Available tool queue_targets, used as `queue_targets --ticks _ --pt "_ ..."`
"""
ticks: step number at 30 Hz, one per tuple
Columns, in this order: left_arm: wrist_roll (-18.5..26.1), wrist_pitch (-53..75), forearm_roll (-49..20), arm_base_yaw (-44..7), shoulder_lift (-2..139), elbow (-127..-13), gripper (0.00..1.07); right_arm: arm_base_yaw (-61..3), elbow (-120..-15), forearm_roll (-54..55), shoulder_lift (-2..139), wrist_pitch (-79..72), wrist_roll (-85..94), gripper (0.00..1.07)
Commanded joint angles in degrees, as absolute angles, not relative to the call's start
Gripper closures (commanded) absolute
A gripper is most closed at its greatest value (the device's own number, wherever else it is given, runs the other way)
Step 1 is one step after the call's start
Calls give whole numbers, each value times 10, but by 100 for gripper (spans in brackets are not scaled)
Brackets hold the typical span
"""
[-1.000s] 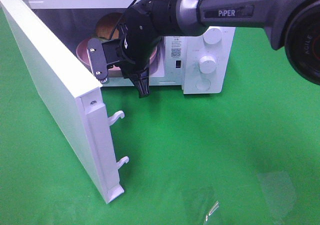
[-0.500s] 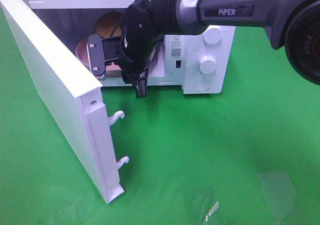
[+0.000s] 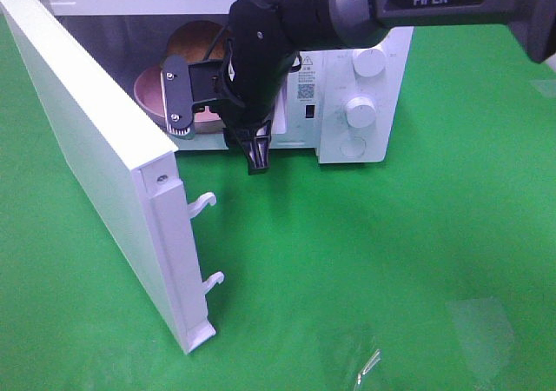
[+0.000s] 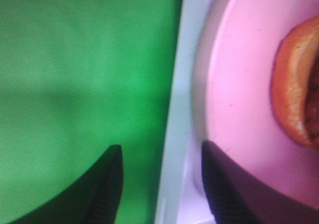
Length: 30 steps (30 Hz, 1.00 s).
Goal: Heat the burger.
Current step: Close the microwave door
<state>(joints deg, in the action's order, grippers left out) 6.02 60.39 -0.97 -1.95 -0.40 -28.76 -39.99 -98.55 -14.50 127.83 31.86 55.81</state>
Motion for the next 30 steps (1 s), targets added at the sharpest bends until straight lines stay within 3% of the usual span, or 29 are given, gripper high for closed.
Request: queue_targets --ticks 1,5,11,30 --pt "61 595 -10 -21 -17 -285 7 -400 -954 -141 1254 297 555 51" --pt "61 595 -10 -21 -17 -285 7 -400 -881 -149 1205 254 552 38" --pt "61 595 -10 -21 -17 -285 7 -400 -826 -163 1165 223 540 30" --pt "61 595 -10 -21 -17 -285 7 -399 -596 -170 1000 174 392 31"
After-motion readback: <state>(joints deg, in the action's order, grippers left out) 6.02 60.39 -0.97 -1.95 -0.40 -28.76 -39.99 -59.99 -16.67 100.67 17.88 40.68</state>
